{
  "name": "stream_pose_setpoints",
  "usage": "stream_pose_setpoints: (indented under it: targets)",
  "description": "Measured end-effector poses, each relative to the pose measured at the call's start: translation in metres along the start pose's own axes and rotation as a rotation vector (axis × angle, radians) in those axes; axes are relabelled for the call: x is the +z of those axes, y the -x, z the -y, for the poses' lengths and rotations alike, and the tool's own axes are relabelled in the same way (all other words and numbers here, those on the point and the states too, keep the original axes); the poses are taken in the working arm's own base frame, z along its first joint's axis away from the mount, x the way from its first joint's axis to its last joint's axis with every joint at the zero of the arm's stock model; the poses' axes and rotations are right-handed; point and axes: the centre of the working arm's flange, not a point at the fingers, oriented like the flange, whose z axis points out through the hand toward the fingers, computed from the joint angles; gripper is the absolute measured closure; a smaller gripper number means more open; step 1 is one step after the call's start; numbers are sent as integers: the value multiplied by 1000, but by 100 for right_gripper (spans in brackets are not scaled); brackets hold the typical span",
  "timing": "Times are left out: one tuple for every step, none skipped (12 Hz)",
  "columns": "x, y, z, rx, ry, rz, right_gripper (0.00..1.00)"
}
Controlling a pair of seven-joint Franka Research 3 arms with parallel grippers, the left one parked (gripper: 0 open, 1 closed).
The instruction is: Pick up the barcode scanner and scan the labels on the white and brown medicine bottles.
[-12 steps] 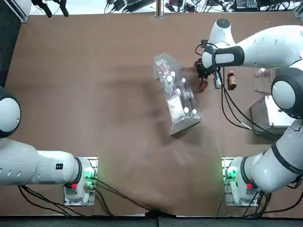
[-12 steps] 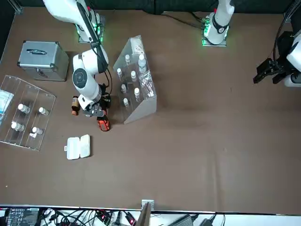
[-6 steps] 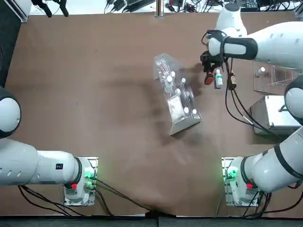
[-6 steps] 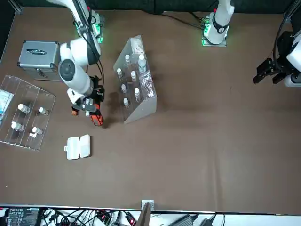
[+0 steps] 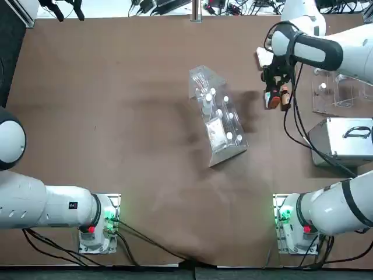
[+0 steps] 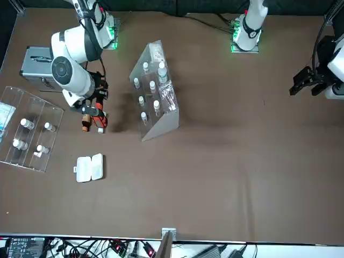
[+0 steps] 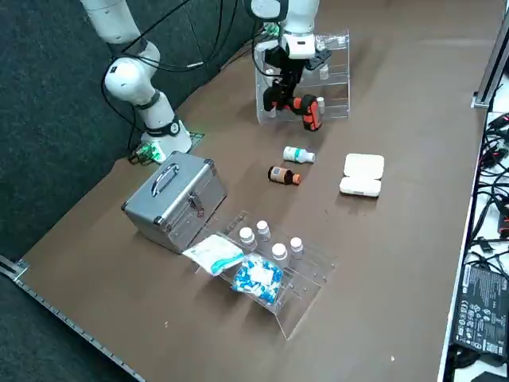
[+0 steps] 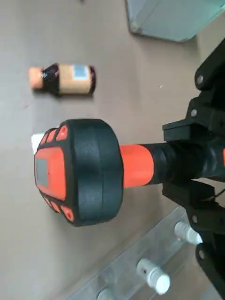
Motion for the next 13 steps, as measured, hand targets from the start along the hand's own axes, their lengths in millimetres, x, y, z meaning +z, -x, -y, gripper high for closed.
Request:
stream_pose_setpoints:
  targets:
    - [2, 1, -6, 8, 7, 19, 57]
    - [5, 2, -10, 13, 12, 33, 57]
    - [11, 3, -13, 14, 20, 42, 57]
    - [16, 4, -15, 11, 34, 49, 57]
    - [21, 5, -17, 9, 45, 55, 57]
    - [25, 6, -19, 11, 52, 62, 57]
    - [29, 6, -22, 15, 54, 67, 57]
    - [32, 6, -24, 18, 54, 70, 57]
    - [36, 7, -25, 20, 54, 71, 57]
    - [40, 7, -25, 20, 54, 71, 57]
    - [44, 8, -26, 20, 55, 74, 57]
    - [47, 9, -26, 19, 55, 75, 57]
    - [48, 10, -26, 19, 56, 76, 57]
